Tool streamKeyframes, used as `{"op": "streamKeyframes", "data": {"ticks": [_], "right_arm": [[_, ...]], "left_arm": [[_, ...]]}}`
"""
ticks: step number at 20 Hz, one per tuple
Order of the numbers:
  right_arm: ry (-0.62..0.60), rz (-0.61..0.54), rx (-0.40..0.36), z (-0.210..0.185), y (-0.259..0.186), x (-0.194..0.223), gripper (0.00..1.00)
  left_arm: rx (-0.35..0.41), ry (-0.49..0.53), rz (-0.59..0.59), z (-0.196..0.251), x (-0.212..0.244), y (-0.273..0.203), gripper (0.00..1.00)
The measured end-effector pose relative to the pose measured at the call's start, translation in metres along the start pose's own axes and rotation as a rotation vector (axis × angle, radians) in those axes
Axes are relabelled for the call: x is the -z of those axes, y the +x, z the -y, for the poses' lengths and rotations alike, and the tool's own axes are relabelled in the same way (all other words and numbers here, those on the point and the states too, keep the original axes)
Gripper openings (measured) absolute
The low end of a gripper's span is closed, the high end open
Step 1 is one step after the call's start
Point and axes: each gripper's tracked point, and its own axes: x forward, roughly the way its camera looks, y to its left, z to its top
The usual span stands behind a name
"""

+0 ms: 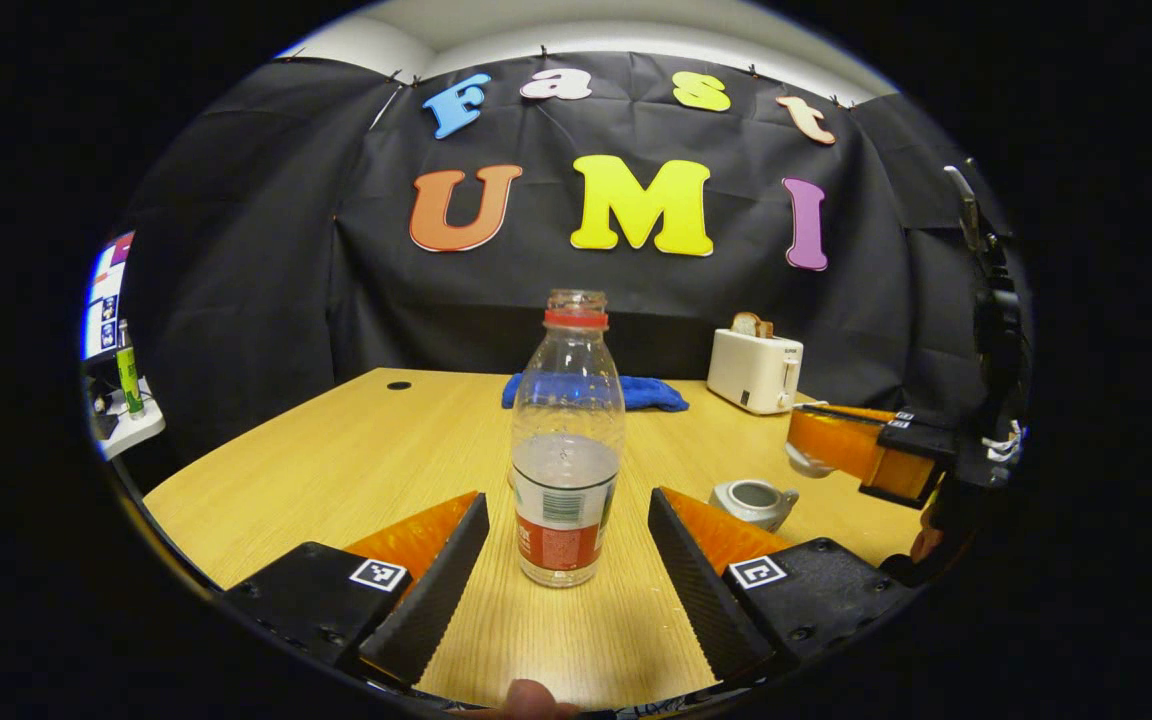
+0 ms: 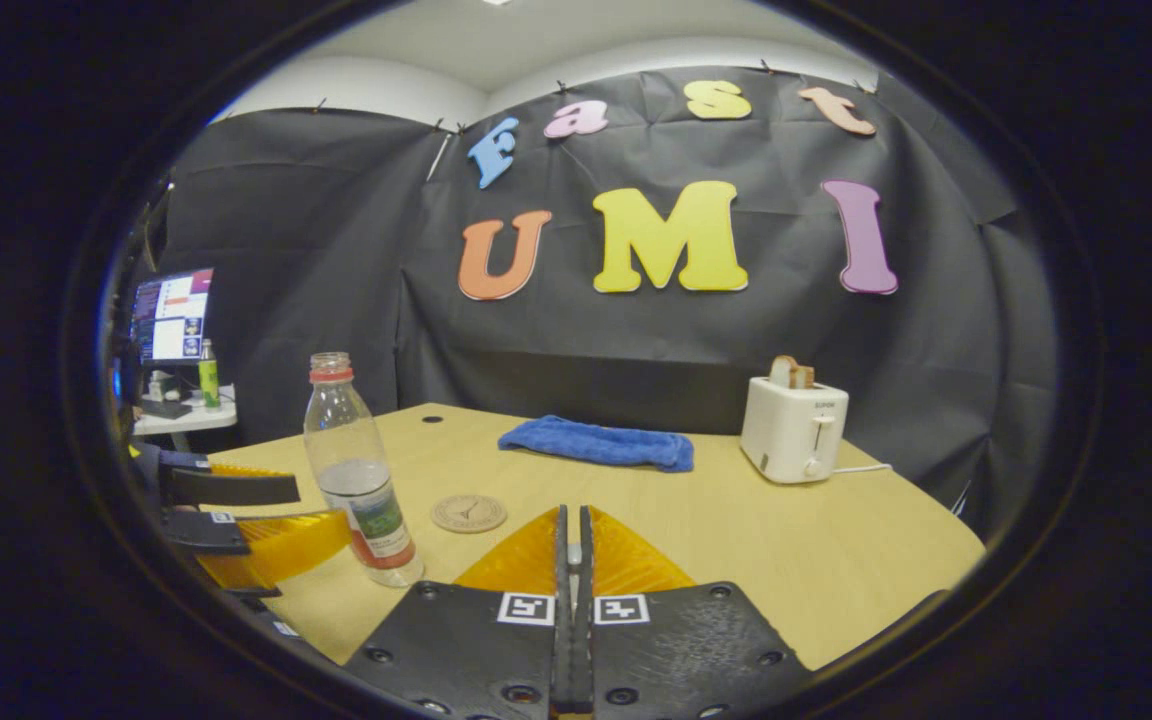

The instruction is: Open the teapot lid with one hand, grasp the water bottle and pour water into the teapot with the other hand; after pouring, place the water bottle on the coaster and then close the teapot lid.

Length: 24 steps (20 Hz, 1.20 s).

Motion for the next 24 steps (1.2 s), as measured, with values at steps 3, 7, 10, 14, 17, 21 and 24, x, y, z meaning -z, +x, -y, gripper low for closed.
{"op": "streamKeyframes", "data": {"ticks": [3,7,10,14,17,21,24], "right_arm": [[0.0,-0.004,0.018,0.011,-0.009,-0.001,0.02],[0.005,-0.012,0.022,0.017,-0.018,0.001,0.02],[0.013,-0.017,0.029,0.023,-0.022,0.005,0.0],[0.033,-0.022,0.026,0.03,-0.027,0.009,0.0],[0.042,-0.022,0.02,0.034,-0.028,0.01,0.0],[0.056,-0.017,0.01,0.04,-0.03,0.011,0.0],[0.067,-0.018,0.006,0.045,-0.031,0.013,0.0]], "left_arm": [[-0.008,-0.001,-0.033,-0.003,0.011,0.015,1.0],[-0.004,-0.013,-0.069,-0.004,0.023,0.031,1.0],[-0.031,0.0,-0.083,-0.012,0.027,0.039,1.0],[-0.042,0.016,-0.084,-0.013,0.026,0.044,1.0],[-0.068,0.042,-0.086,-0.017,0.025,0.047,0.89],[-0.095,0.122,-0.128,-0.02,0.023,0.045,0.8],[-0.12,0.264,-0.141,-0.022,0.011,0.041,0.78]]}}
